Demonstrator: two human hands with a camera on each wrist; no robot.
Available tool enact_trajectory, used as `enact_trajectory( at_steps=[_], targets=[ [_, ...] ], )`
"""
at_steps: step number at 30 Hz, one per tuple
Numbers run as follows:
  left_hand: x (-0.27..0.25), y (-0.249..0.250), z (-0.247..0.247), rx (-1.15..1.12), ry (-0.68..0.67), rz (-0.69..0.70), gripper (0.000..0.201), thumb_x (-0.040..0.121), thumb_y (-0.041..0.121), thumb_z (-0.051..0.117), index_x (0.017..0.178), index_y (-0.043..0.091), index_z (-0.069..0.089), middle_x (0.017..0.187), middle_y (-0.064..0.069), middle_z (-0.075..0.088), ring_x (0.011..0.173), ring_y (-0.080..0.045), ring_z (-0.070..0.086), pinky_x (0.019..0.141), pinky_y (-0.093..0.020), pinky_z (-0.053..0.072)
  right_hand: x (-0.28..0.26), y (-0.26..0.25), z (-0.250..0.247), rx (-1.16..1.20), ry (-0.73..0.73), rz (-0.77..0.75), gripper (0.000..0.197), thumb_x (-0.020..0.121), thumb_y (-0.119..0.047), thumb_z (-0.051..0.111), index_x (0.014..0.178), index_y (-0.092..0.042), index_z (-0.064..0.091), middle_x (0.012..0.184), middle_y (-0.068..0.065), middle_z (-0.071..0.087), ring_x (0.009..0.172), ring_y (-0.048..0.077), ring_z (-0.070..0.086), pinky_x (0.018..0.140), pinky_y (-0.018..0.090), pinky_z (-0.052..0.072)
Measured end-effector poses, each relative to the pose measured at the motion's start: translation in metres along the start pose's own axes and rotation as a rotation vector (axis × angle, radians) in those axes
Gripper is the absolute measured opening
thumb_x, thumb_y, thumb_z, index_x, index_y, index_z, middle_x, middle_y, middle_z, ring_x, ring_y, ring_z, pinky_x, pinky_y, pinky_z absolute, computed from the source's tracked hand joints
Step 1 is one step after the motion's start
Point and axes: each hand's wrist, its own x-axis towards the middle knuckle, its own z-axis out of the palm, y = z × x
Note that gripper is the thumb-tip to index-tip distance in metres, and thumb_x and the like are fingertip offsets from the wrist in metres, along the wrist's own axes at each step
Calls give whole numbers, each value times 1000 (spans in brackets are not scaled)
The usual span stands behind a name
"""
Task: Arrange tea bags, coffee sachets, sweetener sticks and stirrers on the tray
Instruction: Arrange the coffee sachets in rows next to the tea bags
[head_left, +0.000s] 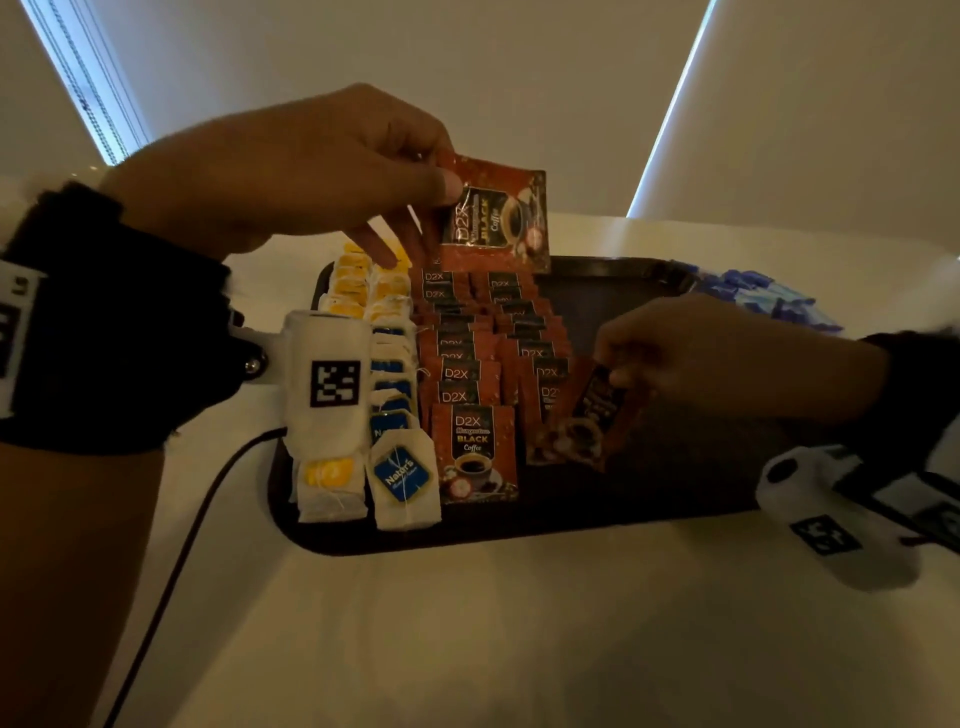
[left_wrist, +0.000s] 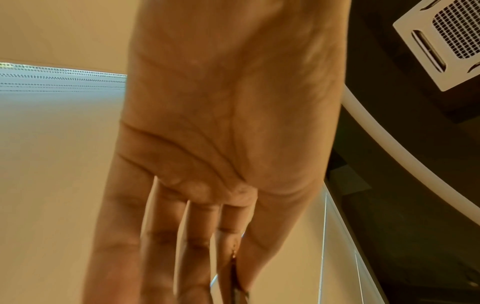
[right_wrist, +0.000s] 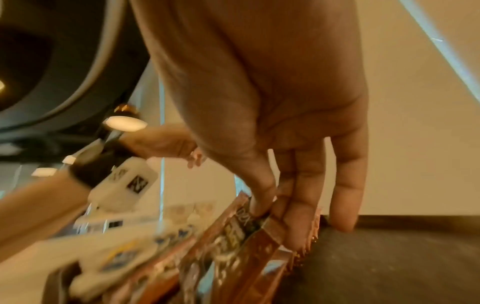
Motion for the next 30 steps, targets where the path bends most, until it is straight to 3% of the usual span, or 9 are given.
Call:
enact_trajectory(
  at_steps=[3,5,9,12,14,19,22,27,30],
  targets=[
    [-1,1,2,4,-21,-10,18,96,28,47,87,24,62,79,4,71,74,-7,69,57,-19,57,5,-8,5,-42,-96,-21,25,91,-8,51,105,-26,62,93,-19,54,90,1,57,81,22,48],
    [-1,0,4,21,-35,-10,18,96,28,47,87,24,62,80,2,71,75,-9,69,56,-19,57,8,-13,9,-69,-92,-53,22,92,-12,51,106,-25,62,91,-20,51,91,1,56,81,24,47],
    [-1,-1,3,34,-47,-17,17,95,28,48,87,24,62,79,4,72,75,-8,69,54,-17,55,17,-17,17,-122,24,-86,14,90,-21,57,104,-24,59,85,-19,44,76,-1,47,66,14,37],
    [-1,-1,2,26,-46,-7,17,95,28,48,87,25,62,80,4,72,75,-8,70,55,-18,56,11,-17,16,-121,43,-83,23,83,-29,67,101,-25,53,91,-14,42,80,3,47,68,18,40],
    [0,-2,2,24,-49,-2,17,95,28,48,86,25,62,80,3,72,75,-9,70,56,-19,57,3,-20,16,-104,-20,-107,26,81,-31,69,96,-26,49,91,-16,42,80,1,48,68,15,40],
    [1,-3,4,18,-112,8,17,93,29,49,87,21,63,81,2,72,76,-11,70,58,-19,57,-5,-22,33,-161,-152,-132,43,76,-43,71,110,-23,53,117,-7,48,99,8,50,84,25,46],
    [1,-4,5,3,-128,24,15,93,28,49,88,21,63,83,-1,73,77,-12,70,60,-20,57,-1,-22,35,-113,-137,-111,42,73,-42,73,103,-22,52,119,-4,45,101,11,49,86,26,45],
    [1,-5,3,-11,-119,24,15,94,27,49,90,20,61,85,-4,73,78,-13,70,59,-20,56,5,-22,35,-69,-93,-82,48,74,-34,75,115,-19,55,122,-3,43,108,12,47,92,30,45],
    [1,-6,2,-24,-127,30,15,95,25,48,89,19,60,87,-6,72,79,-15,70,60,-21,56,7,-22,35,-62,-44,-67,44,76,-35,73,114,-22,54,118,-7,40,110,10,43,92,26,43]
  ],
)
